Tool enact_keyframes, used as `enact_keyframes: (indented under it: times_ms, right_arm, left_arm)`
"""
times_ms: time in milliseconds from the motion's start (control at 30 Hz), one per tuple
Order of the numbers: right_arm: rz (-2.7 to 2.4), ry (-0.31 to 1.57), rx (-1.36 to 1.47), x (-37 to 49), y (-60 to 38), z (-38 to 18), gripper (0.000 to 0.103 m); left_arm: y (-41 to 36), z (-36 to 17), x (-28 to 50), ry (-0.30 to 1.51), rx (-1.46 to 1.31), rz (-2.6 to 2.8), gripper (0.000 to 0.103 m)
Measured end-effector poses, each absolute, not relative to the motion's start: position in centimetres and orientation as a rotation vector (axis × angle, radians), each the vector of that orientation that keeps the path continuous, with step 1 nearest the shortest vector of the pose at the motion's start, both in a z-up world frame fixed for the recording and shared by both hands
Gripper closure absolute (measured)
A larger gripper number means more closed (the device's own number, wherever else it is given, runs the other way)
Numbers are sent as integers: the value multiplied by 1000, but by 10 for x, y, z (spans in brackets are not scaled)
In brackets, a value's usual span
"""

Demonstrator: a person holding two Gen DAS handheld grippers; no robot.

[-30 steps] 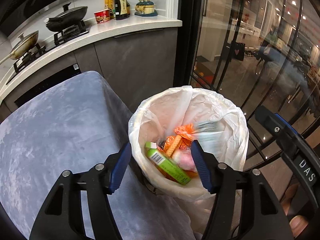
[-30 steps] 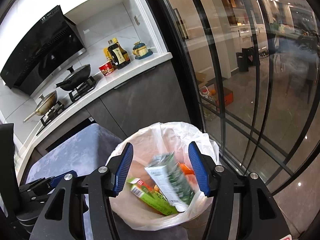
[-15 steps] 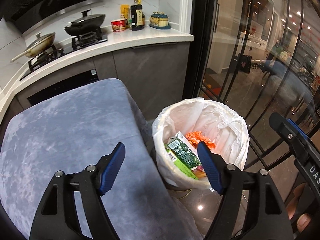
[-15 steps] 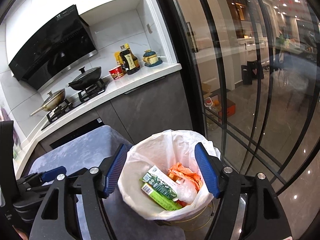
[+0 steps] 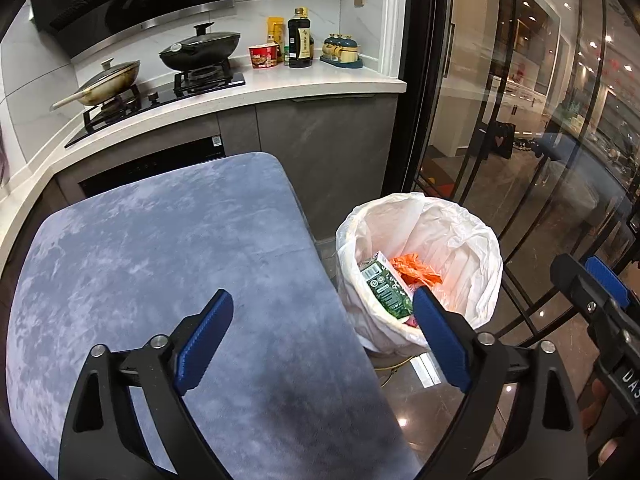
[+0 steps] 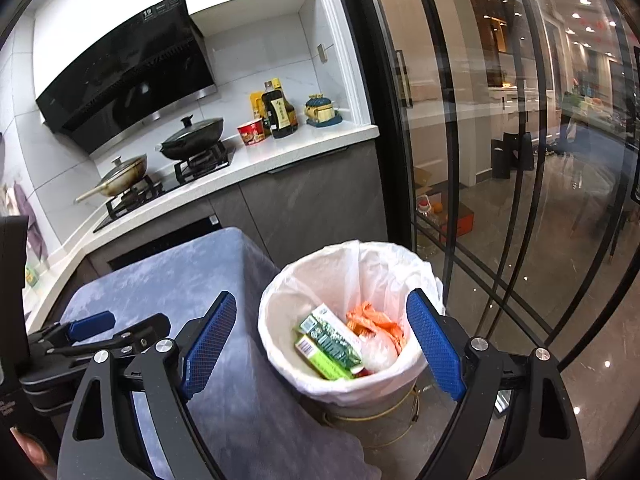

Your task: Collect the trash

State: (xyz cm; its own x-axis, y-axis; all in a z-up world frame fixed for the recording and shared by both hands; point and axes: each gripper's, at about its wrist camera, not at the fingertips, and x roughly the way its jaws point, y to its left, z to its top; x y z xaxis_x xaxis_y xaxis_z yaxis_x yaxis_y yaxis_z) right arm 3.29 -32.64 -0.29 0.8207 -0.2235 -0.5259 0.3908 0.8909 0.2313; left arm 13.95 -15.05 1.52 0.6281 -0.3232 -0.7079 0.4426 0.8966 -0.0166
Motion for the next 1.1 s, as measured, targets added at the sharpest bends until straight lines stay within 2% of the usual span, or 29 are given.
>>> enact_keyframes:
  times_ms: [200,267,300,1100]
  right_arm:
    - [-344,540,326,26,-323,-2,18]
    - [-341,556,320,25,-322,-1,13]
    - [-336,563,318,25,-323,-1,6]
    - [-369,642,245,24,-337,-17,6]
  left_arm:
    - [-146,11,132,793,178,-423,11]
    - [-145,9,131,805,179,-414,10]
    - [-145,7,130,812,179,-410,10]
    - [-164,-14,120,859,231,-392,9]
